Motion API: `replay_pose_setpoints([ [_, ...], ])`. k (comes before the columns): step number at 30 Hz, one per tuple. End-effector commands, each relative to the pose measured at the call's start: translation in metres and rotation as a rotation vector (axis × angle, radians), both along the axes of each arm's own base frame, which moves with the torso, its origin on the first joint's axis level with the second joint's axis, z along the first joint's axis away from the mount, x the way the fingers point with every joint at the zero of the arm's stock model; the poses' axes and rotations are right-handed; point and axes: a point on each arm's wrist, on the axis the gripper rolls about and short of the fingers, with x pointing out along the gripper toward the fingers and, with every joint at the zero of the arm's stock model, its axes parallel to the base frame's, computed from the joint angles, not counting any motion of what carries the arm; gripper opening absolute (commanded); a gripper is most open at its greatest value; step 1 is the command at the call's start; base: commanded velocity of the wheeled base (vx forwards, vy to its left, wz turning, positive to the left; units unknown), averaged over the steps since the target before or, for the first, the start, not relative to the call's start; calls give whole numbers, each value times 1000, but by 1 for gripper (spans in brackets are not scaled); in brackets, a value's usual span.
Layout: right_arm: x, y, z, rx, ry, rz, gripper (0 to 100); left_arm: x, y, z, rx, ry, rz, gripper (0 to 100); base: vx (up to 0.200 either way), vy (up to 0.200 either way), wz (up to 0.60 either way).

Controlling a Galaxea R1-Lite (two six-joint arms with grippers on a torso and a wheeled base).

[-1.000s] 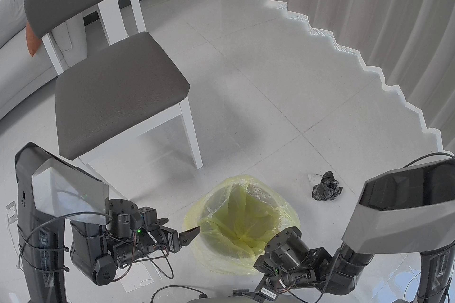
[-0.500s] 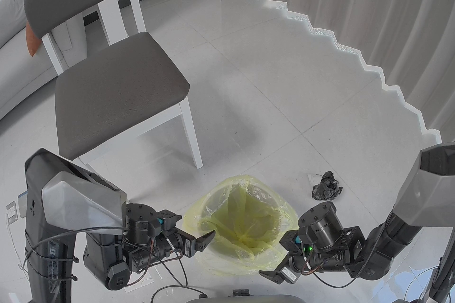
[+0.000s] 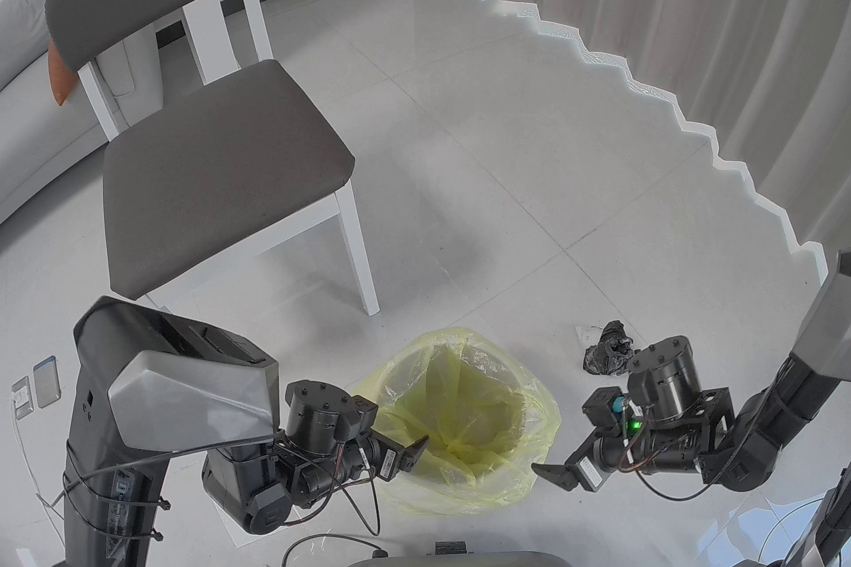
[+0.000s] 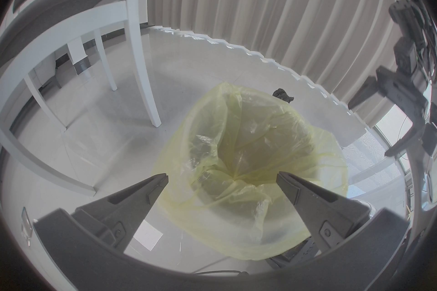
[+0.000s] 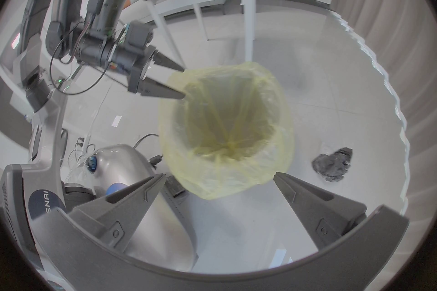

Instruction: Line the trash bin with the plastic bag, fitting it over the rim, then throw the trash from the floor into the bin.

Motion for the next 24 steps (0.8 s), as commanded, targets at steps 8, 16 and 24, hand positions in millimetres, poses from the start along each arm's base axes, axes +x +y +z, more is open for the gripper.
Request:
replay_pose_setpoints([
  [8,23,-4,-19,8,13,-53,100,-23,31,-2,3,51,-23,100,0,0,0],
  [16,29,-4,-36,17,-5,-61,100,-36,47,-19,54,64,-31,100,0,0,0],
  [24,40,3,-44,19,-7,-57,100,-40,62,-16,84,76,-38,100,0,0,0],
])
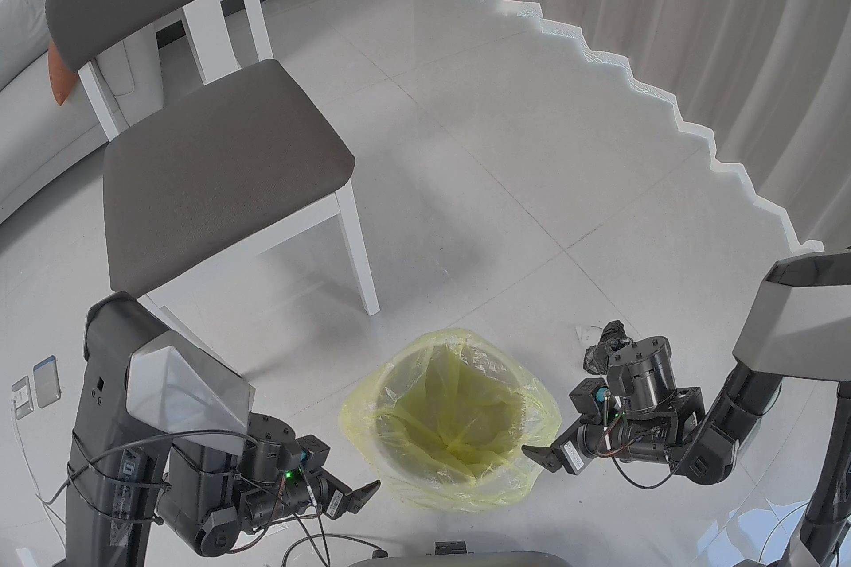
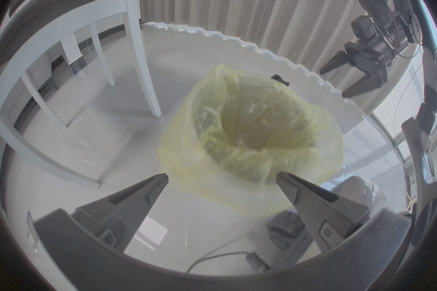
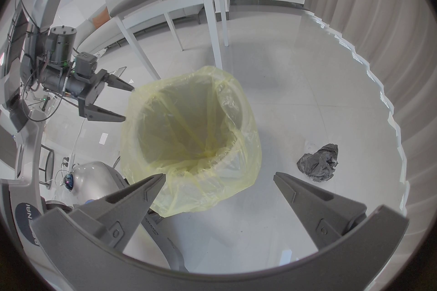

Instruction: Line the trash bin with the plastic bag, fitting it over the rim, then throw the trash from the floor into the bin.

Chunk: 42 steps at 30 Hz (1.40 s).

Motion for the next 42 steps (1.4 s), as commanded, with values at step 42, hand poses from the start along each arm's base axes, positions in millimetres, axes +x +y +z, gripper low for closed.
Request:
replay_pose_setpoints([
  [42,2,14,-47,-238,-22,116,100,26,-30,3,68,-108,5,100,0,0,0],
])
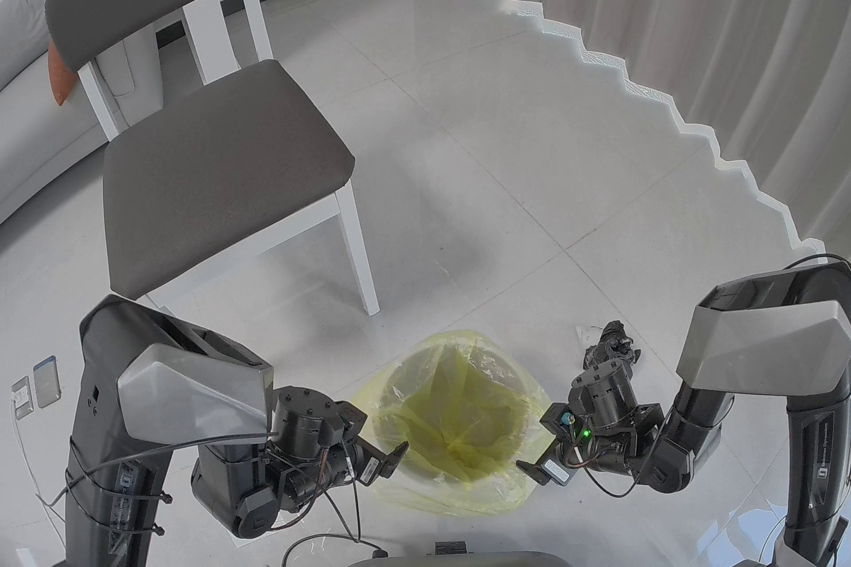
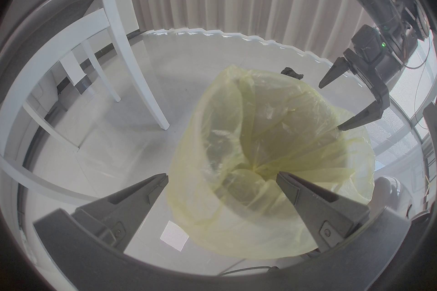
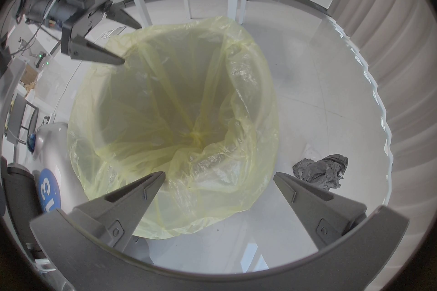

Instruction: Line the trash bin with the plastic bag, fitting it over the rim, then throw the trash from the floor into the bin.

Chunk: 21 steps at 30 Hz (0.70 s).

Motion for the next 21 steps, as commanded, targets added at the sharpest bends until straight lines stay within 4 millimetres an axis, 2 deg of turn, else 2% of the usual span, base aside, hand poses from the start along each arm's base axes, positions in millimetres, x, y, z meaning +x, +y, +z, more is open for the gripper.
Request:
replay_pose_setpoints([
  [1,-16,-2,-4,-7,10,21,100,-13,14,-10,21,68,-11,100,0,0,0],
  [16,-24,-12,-5,-8,17,6,100,-14,31,-26,70,96,-14,100,0,0,0],
  [19,-23,-18,-2,1,6,-15,100,-17,33,-24,62,93,-16,100,0,0,0],
  [21,-20,-26,8,35,-30,-37,100,-23,37,-14,17,95,-45,100,0,0,0],
])
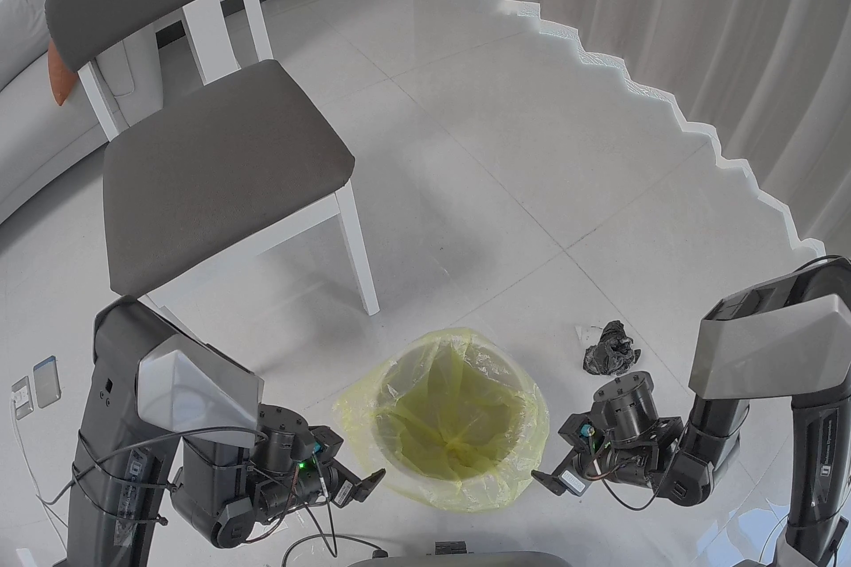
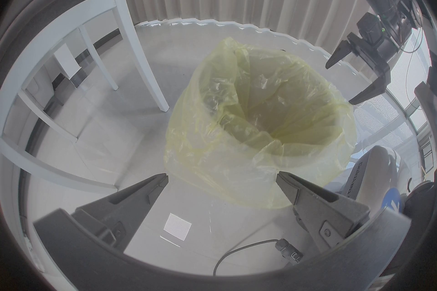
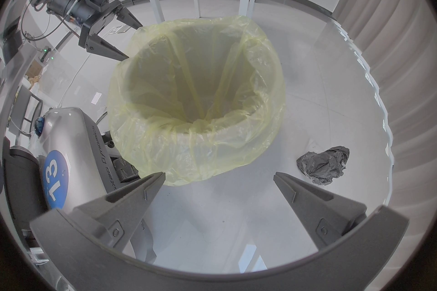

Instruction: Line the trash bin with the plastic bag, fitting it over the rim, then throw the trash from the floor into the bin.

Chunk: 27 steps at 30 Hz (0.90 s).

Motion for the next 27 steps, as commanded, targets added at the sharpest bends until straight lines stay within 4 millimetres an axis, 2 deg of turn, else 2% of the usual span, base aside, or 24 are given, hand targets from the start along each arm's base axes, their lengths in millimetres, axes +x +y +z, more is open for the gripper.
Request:
replay_pose_setpoints([
  [1,8,-19,21,61,-49,-72,100,-14,10,19,-78,27,-41,100,0,0,0],
  [3,12,-27,27,94,-56,-109,100,-19,13,26,-111,39,-37,100,0,0,0],
  [5,23,-49,35,147,-52,-187,100,-22,17,39,-174,46,-4,100,0,0,0],
  [8,38,-71,34,150,-39,-265,100,-17,23,47,-205,25,32,100,0,0,0],
  [9,39,-72,35,152,-42,-267,100,-17,24,47,-206,23,33,100,0,0,0],
  [11,53,-83,26,145,-31,-317,100,-13,24,51,-220,1,40,100,0,0,0],
  [18,70,-93,22,145,-33,-361,100,-9,23,62,-282,-32,64,100,0,0,0],
  [22,73,-96,26,149,-35,-372,100,-13,23,79,-339,-57,75,100,0,0,0],
  [27,70,-105,27,149,-27,-400,100,-15,28,87,-351,-79,96,100,0,0,0],
])
